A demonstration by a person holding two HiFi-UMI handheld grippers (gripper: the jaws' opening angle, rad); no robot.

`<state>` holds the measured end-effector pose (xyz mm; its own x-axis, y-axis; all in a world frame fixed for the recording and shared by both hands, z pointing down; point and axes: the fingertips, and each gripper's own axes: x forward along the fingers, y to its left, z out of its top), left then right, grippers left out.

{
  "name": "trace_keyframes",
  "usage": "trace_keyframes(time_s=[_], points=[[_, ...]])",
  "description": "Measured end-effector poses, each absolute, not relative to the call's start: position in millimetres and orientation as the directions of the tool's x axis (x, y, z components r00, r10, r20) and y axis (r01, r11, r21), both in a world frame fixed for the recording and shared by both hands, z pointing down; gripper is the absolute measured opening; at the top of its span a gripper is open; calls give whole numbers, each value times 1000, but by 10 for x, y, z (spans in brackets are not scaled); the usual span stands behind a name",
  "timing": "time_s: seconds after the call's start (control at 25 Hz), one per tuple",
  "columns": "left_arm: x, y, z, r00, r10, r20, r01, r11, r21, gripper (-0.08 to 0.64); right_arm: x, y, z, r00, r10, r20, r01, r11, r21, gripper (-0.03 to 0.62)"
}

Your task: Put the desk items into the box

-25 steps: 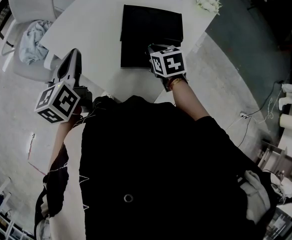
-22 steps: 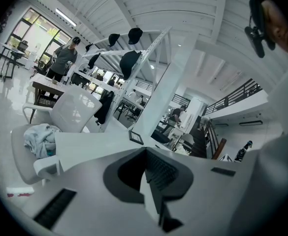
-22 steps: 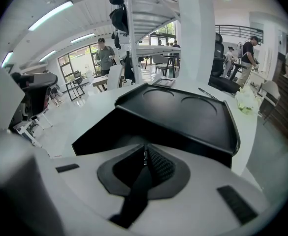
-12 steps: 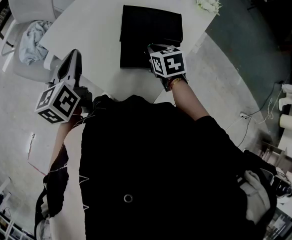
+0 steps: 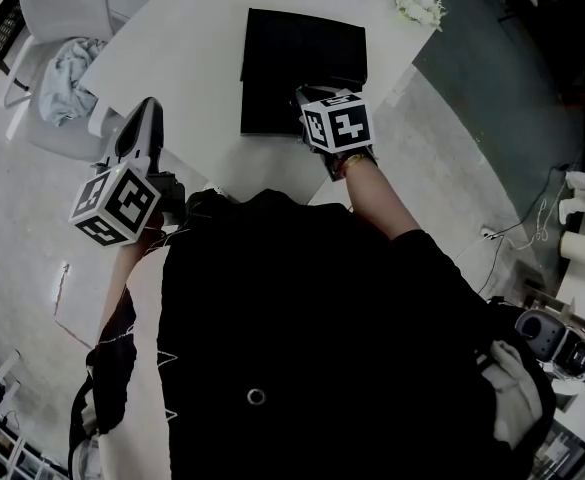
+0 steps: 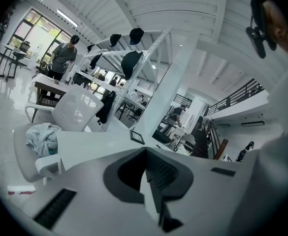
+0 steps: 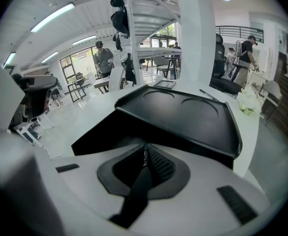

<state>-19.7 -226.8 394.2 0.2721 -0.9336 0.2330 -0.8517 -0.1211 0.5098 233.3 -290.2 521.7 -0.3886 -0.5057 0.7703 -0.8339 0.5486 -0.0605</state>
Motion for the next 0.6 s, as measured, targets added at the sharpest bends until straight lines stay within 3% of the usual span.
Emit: trace_keyframes(time_s=[0.6], points=[[-233,-2079,3850,231,-946,228,-867,-94,490,11,2351,-2861,5210,-398,-507,764,-827,559,-60,26]])
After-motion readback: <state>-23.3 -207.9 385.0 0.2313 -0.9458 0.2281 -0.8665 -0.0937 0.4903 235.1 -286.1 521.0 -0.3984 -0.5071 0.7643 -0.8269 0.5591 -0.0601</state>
